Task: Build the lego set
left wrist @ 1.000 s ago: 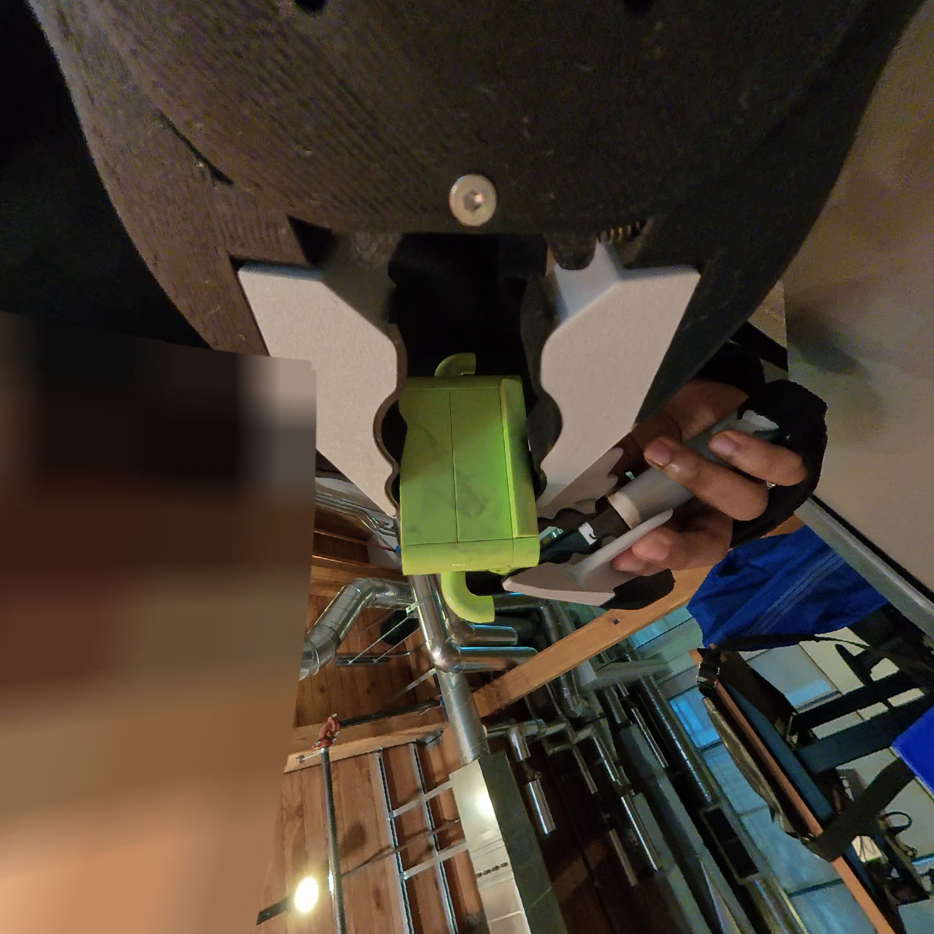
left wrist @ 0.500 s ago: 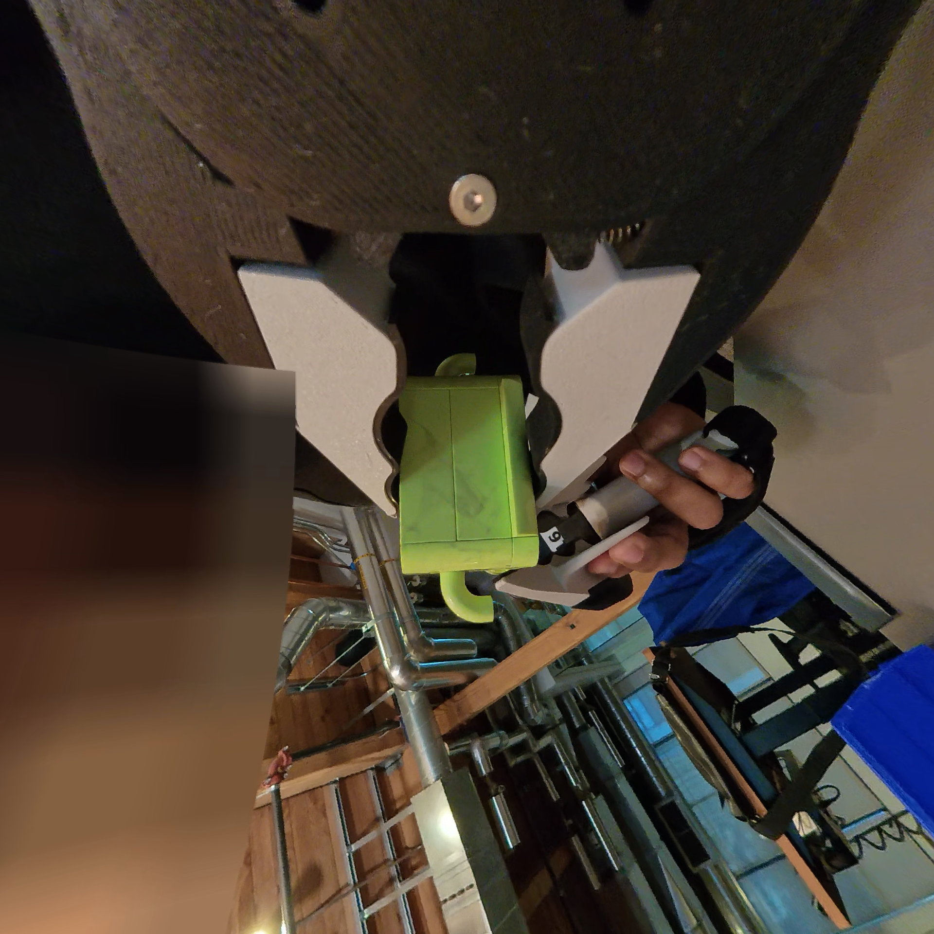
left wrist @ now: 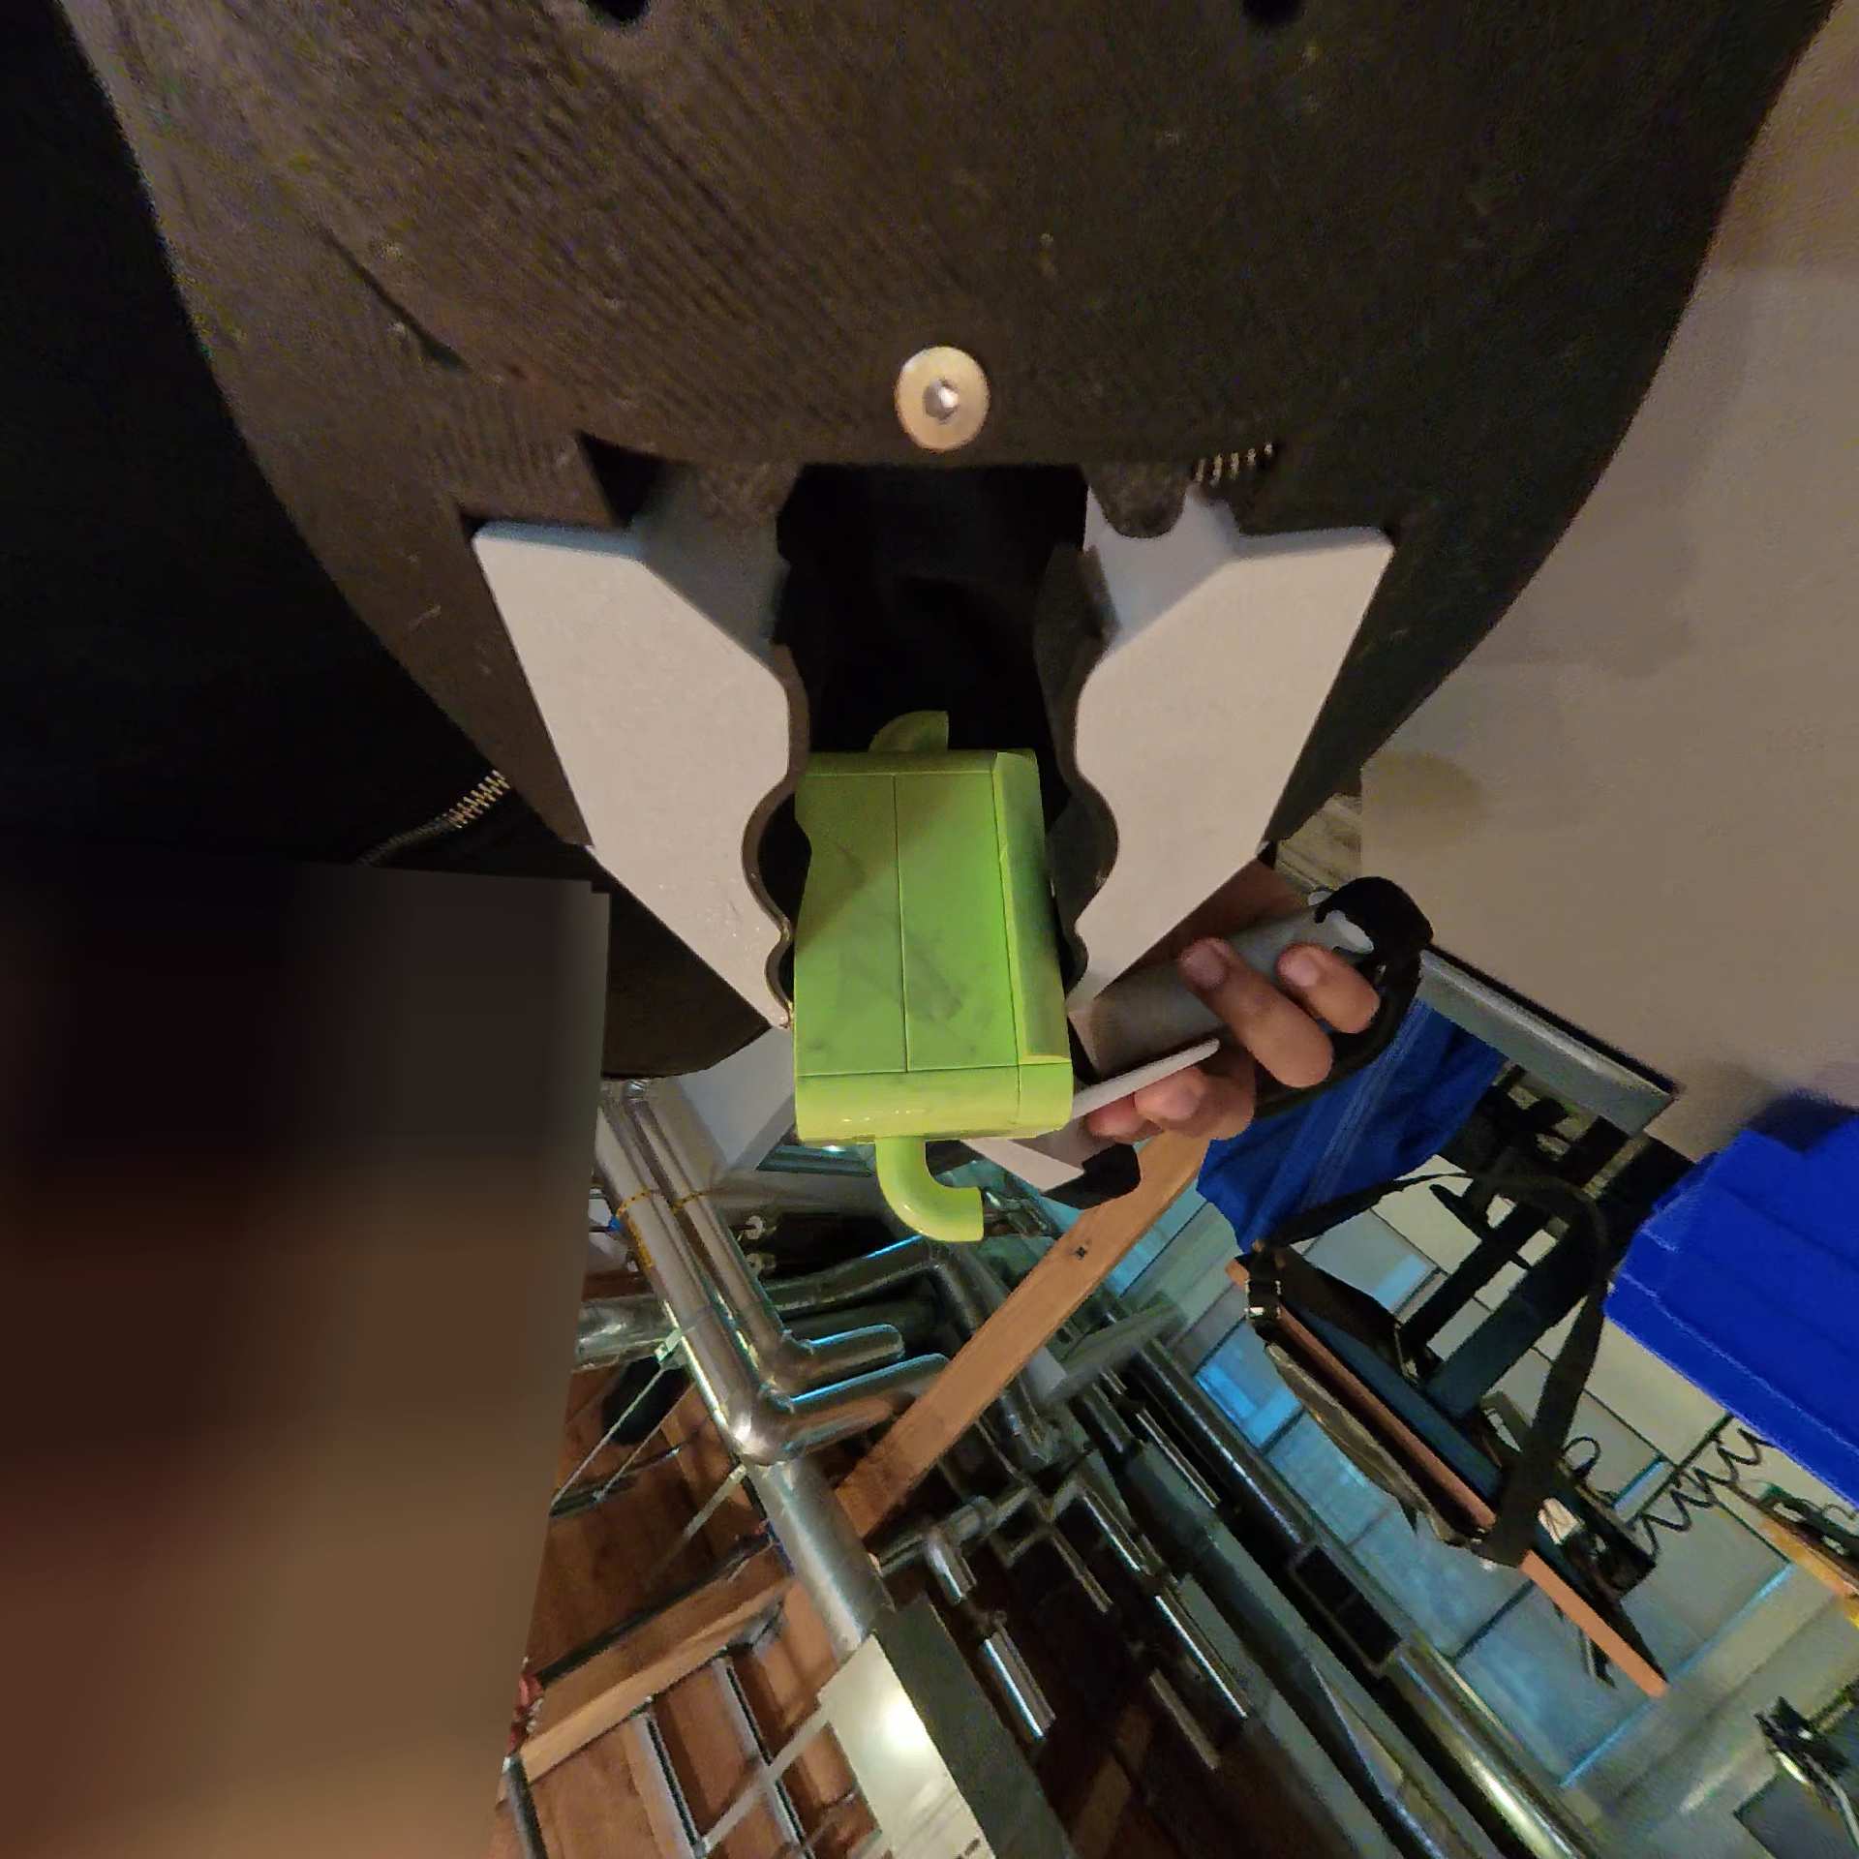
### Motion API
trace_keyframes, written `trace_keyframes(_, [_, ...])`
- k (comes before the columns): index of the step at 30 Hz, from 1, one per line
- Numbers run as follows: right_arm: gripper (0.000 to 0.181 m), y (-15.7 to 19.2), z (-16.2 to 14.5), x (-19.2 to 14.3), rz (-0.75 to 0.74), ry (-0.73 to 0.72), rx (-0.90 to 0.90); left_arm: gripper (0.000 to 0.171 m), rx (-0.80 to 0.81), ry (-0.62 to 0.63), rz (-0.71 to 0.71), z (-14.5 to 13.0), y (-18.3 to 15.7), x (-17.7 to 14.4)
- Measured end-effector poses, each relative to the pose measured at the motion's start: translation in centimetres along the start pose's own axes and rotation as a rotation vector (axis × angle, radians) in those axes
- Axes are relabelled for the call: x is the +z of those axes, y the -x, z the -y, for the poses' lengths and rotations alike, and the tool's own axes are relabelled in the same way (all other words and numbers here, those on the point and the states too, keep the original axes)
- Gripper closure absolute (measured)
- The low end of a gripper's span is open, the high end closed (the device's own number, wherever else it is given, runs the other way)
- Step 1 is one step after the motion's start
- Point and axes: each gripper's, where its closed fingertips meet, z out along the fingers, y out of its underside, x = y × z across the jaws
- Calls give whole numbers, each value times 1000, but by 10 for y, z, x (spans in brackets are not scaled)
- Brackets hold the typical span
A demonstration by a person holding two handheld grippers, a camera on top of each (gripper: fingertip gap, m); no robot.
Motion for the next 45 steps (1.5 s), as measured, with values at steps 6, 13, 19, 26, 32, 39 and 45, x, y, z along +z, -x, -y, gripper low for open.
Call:
trace_keyframes(6, [167,-3,-18,-2,9,116,11,127,-19,-63,29,9,8,-6])
trace_keyframes(13, [167,12,-146,-77,126,869,148,127,-4,-145,162,29,28,-31])
trace_keyframes(19, [167,22,-171,-107,177,1033,271,126,-13,-158,169,32,32,-35])
trace_keyframes(26, [122,13,-164,-102,113,1013,285,127,-29,-140,166,28,34,-33])
trace_keyframes(32, [127,-32,-144,-102,-171,1051,369,127,-37,-142,175,28,36,-35])
trace_keyframes(39, [142,-10,-155,-102,-148,1192,571,127,-49,-139,185,28,39,-36])
trace_keyframes(45, [151,9,-167,-104,-94,1259,695,127,-52,-122,195,25,41,-35])
